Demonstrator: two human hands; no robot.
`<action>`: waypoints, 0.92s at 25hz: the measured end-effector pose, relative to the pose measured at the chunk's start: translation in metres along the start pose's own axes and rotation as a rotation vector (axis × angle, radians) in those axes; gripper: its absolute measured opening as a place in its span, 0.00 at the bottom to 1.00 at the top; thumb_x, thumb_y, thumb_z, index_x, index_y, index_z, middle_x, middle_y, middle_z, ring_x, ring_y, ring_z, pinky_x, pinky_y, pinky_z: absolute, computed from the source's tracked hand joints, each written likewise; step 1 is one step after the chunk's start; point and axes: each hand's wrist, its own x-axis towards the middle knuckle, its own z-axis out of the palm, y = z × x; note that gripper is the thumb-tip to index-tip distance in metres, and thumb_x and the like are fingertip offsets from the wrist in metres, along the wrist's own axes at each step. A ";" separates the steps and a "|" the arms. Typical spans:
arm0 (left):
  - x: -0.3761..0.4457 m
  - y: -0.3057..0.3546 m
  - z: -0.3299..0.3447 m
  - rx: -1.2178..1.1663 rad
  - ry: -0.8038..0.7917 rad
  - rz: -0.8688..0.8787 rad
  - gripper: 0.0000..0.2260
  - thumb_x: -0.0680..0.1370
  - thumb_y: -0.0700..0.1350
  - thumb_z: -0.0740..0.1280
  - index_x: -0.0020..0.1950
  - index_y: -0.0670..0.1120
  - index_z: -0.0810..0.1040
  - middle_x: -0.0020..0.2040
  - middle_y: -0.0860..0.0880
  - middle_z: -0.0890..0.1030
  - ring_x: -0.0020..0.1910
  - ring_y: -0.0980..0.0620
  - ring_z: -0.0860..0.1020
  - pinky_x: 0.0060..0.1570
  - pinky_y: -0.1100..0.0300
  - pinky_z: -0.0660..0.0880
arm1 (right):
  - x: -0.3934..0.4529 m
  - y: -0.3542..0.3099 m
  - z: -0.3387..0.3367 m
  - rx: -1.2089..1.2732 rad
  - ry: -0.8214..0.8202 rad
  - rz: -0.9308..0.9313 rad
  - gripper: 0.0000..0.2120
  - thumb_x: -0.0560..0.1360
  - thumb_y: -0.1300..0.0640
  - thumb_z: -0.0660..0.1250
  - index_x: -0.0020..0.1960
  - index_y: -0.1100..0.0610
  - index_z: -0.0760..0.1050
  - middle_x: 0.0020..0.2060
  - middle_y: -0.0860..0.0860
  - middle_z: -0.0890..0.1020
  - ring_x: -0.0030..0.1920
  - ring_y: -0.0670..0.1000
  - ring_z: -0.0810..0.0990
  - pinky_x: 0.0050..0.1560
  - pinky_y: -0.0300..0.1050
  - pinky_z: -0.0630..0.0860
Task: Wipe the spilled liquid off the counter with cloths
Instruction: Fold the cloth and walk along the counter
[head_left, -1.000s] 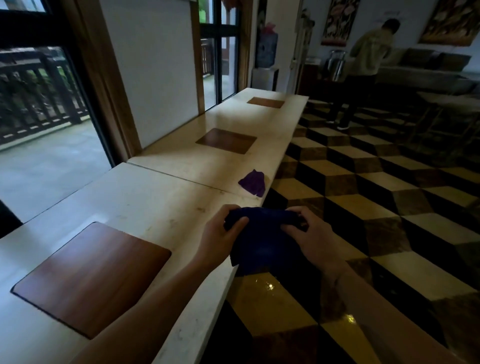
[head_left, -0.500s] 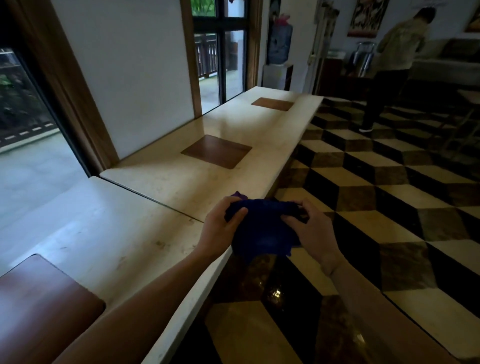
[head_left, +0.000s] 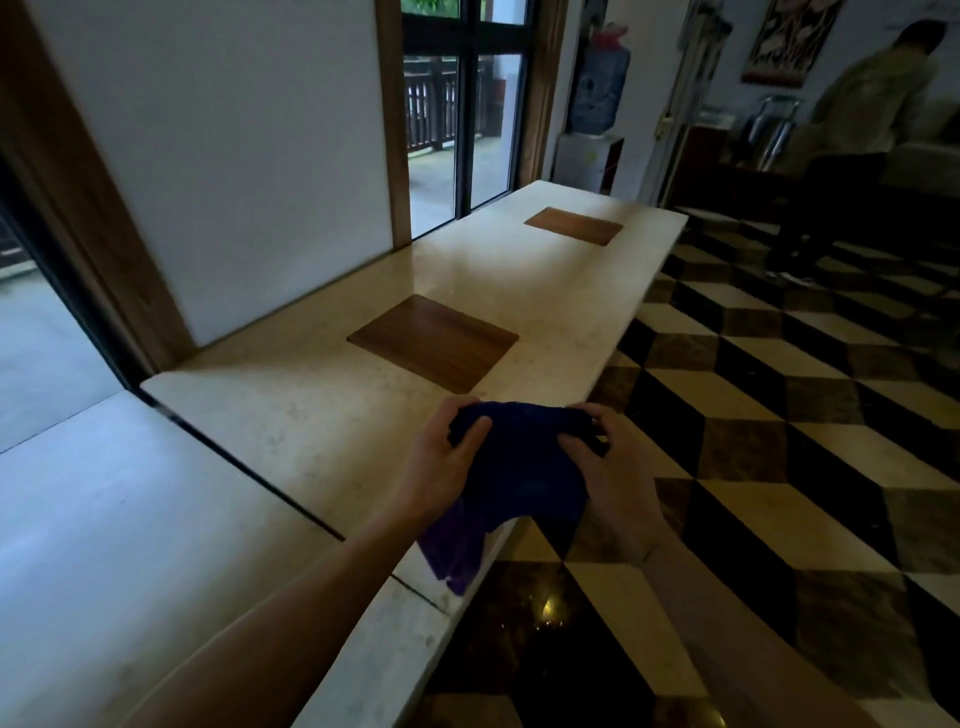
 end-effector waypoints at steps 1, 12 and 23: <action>0.020 -0.004 -0.001 -0.007 0.027 0.002 0.06 0.83 0.49 0.62 0.58 0.59 0.74 0.53 0.55 0.81 0.49 0.58 0.81 0.44 0.60 0.81 | 0.022 0.000 0.007 -0.007 -0.005 -0.007 0.11 0.80 0.55 0.65 0.60 0.44 0.73 0.51 0.36 0.75 0.53 0.42 0.76 0.46 0.35 0.77; 0.135 -0.063 -0.062 0.121 0.516 -0.093 0.07 0.81 0.48 0.64 0.59 0.54 0.76 0.53 0.52 0.80 0.52 0.52 0.80 0.49 0.46 0.81 | 0.218 0.008 0.122 0.103 -0.414 -0.181 0.12 0.81 0.55 0.64 0.61 0.42 0.74 0.54 0.30 0.75 0.55 0.37 0.75 0.55 0.43 0.78; 0.110 -0.058 -0.069 0.313 1.082 -0.337 0.09 0.81 0.46 0.65 0.61 0.49 0.76 0.54 0.50 0.80 0.52 0.53 0.79 0.50 0.57 0.79 | 0.270 -0.012 0.202 0.280 -1.020 -0.292 0.14 0.80 0.57 0.65 0.54 0.37 0.72 0.53 0.38 0.76 0.52 0.41 0.77 0.42 0.33 0.77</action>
